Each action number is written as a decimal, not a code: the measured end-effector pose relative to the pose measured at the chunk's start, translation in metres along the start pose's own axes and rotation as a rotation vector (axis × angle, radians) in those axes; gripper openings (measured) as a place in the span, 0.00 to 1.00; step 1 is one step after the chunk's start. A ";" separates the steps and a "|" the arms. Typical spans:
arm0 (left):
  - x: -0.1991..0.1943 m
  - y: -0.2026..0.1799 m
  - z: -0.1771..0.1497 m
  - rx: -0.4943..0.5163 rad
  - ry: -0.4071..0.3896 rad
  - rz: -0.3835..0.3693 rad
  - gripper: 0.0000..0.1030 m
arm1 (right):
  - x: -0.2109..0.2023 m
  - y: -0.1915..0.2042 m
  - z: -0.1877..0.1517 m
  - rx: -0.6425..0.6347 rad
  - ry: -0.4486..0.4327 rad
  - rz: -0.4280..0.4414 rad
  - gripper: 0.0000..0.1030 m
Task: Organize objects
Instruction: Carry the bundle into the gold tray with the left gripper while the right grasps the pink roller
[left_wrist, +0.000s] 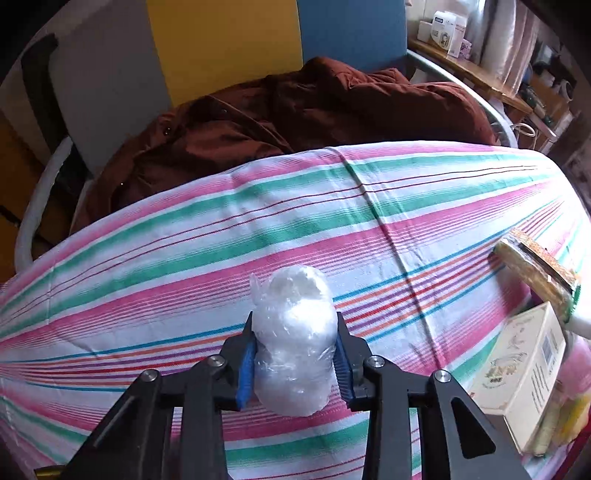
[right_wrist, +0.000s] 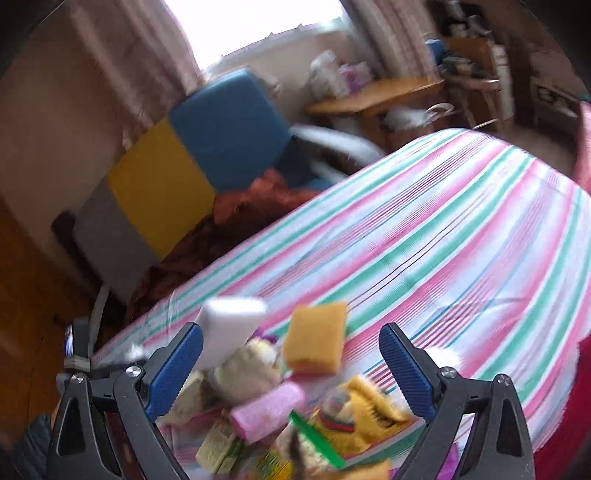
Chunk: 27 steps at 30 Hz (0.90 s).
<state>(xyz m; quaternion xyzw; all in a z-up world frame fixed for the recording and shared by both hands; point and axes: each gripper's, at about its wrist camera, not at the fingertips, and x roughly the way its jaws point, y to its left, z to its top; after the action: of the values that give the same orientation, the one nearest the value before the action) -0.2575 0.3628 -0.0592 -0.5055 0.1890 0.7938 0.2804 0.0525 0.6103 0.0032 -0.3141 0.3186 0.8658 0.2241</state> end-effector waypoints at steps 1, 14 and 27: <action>-0.004 -0.001 -0.003 0.000 -0.015 -0.007 0.35 | 0.003 0.006 -0.003 -0.031 0.020 0.003 0.95; -0.102 -0.023 -0.072 0.015 -0.137 -0.213 0.36 | 0.062 0.040 -0.044 -0.341 0.313 -0.059 0.95; -0.178 0.006 -0.160 -0.095 -0.220 -0.273 0.36 | 0.063 0.042 -0.050 -0.432 0.328 -0.062 0.70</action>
<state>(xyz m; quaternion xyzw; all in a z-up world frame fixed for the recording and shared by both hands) -0.0909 0.2194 0.0357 -0.4495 0.0490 0.8068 0.3803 0.0032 0.5581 -0.0529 -0.5004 0.1489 0.8439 0.1238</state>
